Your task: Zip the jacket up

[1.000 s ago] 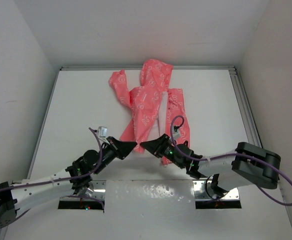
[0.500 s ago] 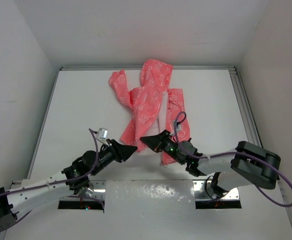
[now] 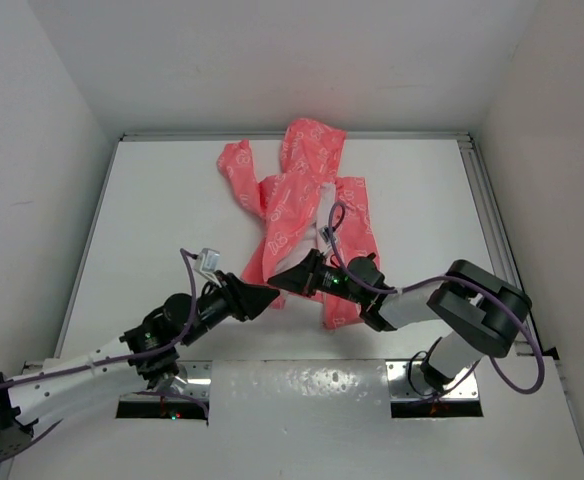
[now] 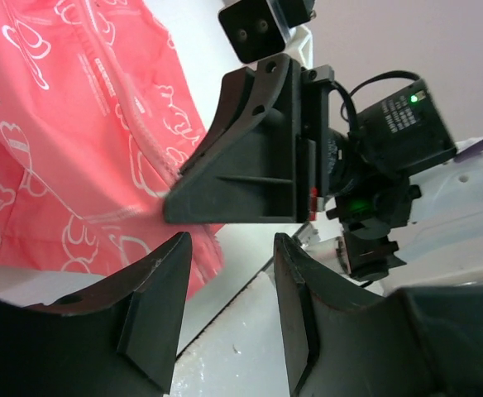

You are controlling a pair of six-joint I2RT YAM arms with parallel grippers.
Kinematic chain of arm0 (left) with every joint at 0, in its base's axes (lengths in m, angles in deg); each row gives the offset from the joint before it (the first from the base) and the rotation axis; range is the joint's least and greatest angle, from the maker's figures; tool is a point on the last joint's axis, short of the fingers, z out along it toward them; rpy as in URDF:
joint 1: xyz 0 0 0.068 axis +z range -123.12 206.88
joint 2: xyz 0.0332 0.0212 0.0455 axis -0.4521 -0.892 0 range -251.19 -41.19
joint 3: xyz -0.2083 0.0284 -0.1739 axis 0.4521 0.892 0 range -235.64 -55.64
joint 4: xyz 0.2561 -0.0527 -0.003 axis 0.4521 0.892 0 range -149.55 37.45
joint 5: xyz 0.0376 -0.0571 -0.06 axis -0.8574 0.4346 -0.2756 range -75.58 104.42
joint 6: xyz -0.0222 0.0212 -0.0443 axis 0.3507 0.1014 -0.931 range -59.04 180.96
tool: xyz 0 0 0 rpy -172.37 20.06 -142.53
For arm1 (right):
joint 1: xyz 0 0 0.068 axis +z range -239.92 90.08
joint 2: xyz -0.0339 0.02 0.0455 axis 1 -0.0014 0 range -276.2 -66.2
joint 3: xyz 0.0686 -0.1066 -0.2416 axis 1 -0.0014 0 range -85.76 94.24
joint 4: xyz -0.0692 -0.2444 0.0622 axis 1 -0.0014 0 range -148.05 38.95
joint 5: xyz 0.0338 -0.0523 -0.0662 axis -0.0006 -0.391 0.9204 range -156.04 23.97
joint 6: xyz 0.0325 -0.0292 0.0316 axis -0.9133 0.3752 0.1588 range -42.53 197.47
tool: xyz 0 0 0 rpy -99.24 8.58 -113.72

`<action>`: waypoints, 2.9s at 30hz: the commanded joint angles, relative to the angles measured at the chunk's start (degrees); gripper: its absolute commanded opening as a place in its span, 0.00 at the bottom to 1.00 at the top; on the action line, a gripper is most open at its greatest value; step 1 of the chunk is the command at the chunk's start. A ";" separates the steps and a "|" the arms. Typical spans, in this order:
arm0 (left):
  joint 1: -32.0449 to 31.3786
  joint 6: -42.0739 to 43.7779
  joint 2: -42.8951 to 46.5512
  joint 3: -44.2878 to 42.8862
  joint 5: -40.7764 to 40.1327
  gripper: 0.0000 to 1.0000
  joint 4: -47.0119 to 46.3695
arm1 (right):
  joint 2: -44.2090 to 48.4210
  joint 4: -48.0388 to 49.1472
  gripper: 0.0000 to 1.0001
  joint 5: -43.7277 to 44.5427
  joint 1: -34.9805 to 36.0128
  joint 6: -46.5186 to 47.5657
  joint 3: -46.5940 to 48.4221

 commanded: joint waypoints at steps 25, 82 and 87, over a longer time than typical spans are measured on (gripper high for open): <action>0.50 3.20 -4.62 1.46 0.16 0.39 -7.93 | 5.53 24.21 0.00 -5.80 -1.50 -6.15 0.78; 0.59 1.43 -4.26 0.77 -8.90 0.00 -10.75 | 26.51 -19.52 0.61 6.58 -2.47 9.92 -6.69; 0.76 4.77 -6.19 -1.87 -8.29 0.00 -9.43 | 43.29 -53.97 0.35 14.67 -2.21 18.45 -5.82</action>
